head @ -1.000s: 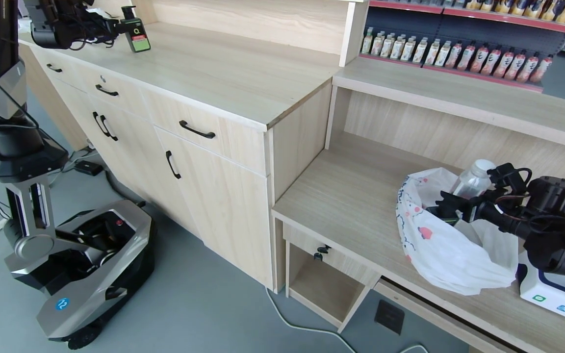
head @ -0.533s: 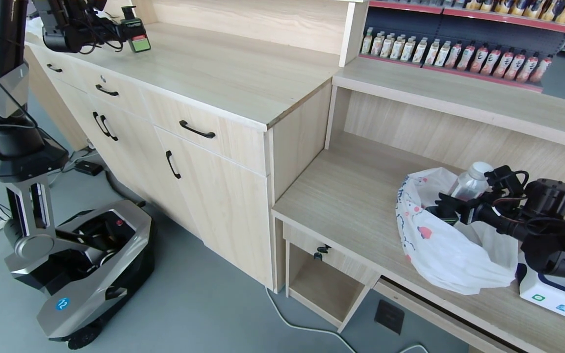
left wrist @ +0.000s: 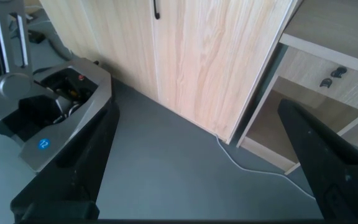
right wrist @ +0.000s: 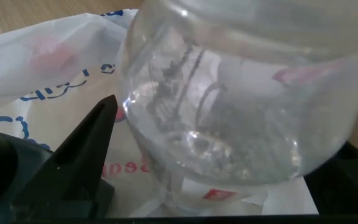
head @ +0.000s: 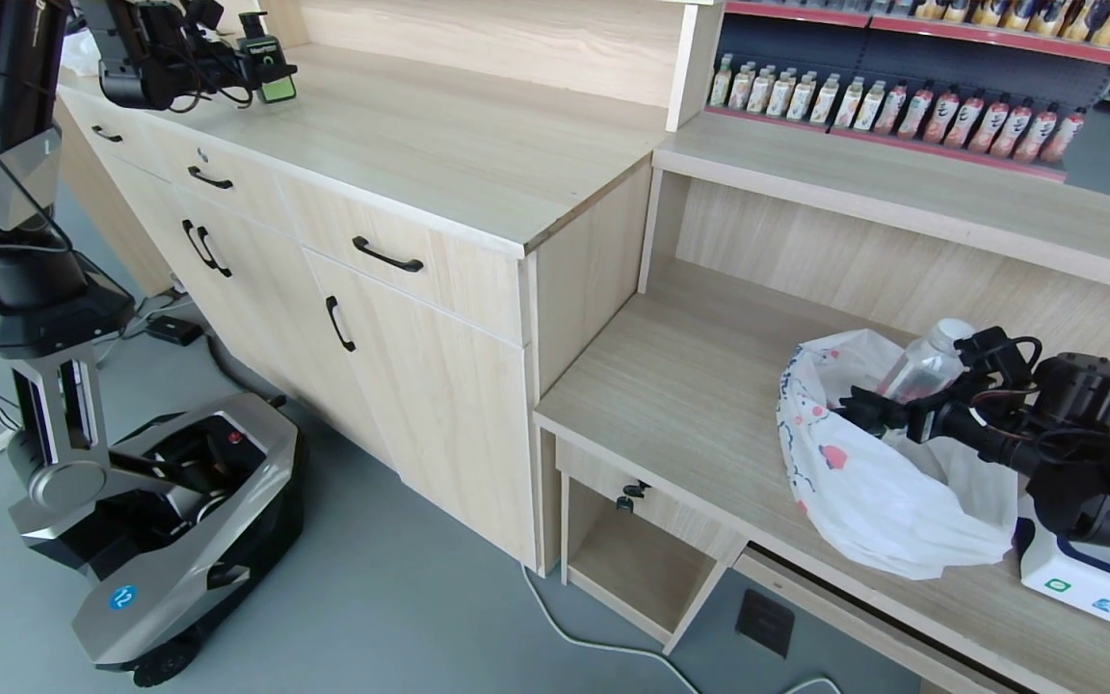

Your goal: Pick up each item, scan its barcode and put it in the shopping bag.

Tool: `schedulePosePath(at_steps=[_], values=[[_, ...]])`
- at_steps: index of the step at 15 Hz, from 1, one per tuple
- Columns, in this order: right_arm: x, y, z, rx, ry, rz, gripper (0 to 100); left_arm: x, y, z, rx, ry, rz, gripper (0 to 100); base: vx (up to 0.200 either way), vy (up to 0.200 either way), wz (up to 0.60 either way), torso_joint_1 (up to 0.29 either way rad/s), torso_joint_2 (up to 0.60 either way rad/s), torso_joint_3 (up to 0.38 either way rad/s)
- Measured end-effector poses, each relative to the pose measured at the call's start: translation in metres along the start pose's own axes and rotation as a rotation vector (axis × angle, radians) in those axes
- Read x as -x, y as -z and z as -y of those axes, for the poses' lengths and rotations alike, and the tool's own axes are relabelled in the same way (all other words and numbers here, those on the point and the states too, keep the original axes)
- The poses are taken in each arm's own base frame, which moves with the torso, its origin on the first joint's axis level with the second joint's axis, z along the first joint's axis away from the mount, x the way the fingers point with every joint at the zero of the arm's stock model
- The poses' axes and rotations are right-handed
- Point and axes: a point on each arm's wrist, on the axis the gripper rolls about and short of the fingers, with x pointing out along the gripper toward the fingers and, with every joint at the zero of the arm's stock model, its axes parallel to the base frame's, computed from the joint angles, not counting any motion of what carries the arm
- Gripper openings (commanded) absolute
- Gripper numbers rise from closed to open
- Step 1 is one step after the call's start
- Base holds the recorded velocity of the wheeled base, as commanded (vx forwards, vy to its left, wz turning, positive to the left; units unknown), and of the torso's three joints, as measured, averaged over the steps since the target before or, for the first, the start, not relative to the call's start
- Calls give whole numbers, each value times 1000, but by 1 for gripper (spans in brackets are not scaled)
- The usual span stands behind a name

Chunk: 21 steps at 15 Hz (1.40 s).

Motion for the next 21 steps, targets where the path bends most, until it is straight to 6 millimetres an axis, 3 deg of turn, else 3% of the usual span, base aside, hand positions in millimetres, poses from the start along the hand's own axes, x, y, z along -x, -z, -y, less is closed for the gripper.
schedulePosePath(at_steps=[4, 6, 8, 11, 16, 21], values=[[9, -24, 4, 22, 14, 31, 100, 0, 0, 0, 0, 0, 0, 100, 0, 0, 0, 0, 0, 0], [19, -45, 6, 70, 19, 62, 100, 0, 0, 0, 0, 0, 0, 100, 0, 0, 0, 0, 0, 0], [33, -64, 12, 198, 53, 90, 100, 0, 0, 0, 0, 0, 0, 100, 0, 0, 0, 0, 0, 0], [60, -87, 17, 246, 105, 105, 100, 0, 0, 0, 0, 0, 0, 100, 0, 0, 0, 0, 0, 0], [102, -124, 6, 293, 154, 150, 100, 0, 0, 0, 0, 0, 0, 100, 0, 0, 0, 0, 0, 0], [129, -160, -8, 366, 187, 237, 100, 0, 0, 0, 0, 0, 0, 100, 0, 0, -600, 3, 0, 0]])
